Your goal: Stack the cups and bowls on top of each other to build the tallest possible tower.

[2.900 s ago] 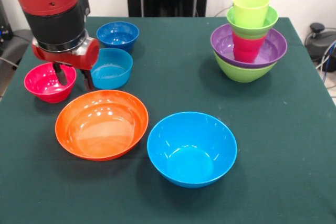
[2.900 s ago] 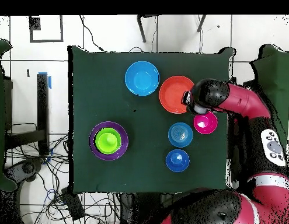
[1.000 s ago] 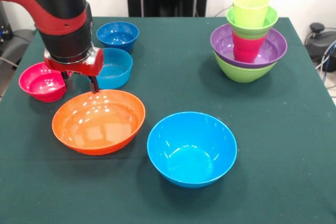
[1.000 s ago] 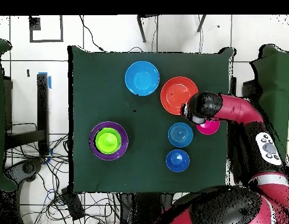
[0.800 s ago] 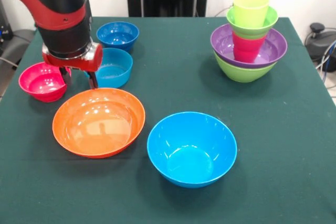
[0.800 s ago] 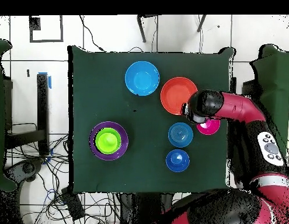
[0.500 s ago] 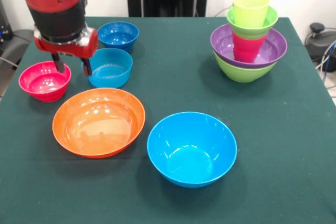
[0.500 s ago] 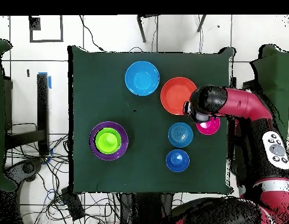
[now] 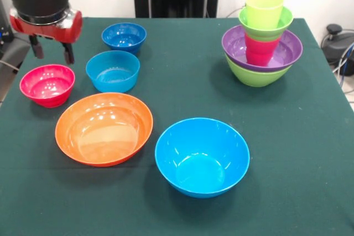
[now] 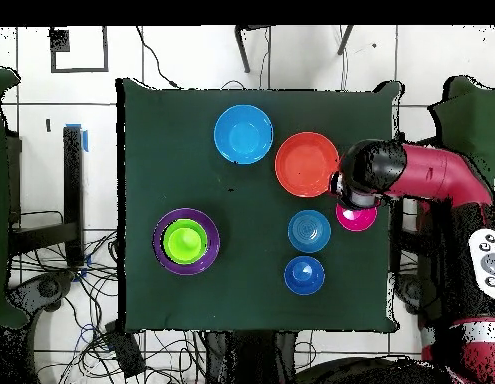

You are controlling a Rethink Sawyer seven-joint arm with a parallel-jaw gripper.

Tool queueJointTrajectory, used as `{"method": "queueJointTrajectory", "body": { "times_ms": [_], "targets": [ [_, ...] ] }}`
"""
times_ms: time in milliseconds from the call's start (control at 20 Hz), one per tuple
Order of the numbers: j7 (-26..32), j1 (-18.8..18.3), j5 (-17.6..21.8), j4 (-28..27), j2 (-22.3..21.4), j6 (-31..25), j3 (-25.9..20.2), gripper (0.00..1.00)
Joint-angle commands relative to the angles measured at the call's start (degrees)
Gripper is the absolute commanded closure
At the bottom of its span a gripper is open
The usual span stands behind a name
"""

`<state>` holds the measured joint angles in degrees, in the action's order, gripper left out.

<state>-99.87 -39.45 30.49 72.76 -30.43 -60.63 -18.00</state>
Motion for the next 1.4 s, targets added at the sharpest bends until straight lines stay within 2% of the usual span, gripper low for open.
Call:
{"method": "queueJointTrajectory", "body": {
  "times_ms": [50,250,550,1400],
  "targets": [
    [20.4,-1.7,5.8,-1.4,6.6,-0.2,-3.7,0.0],
    [20.5,-2.8,6.2,-3.0,10.4,1.4,-4.6,0.0],
    [21.0,-3.9,5.9,-4.3,13.9,2.8,-6.5,0.0],
    [20.1,-4.3,5.8,-3.2,14.0,2.6,-8.2,0.0]
  ]
}}
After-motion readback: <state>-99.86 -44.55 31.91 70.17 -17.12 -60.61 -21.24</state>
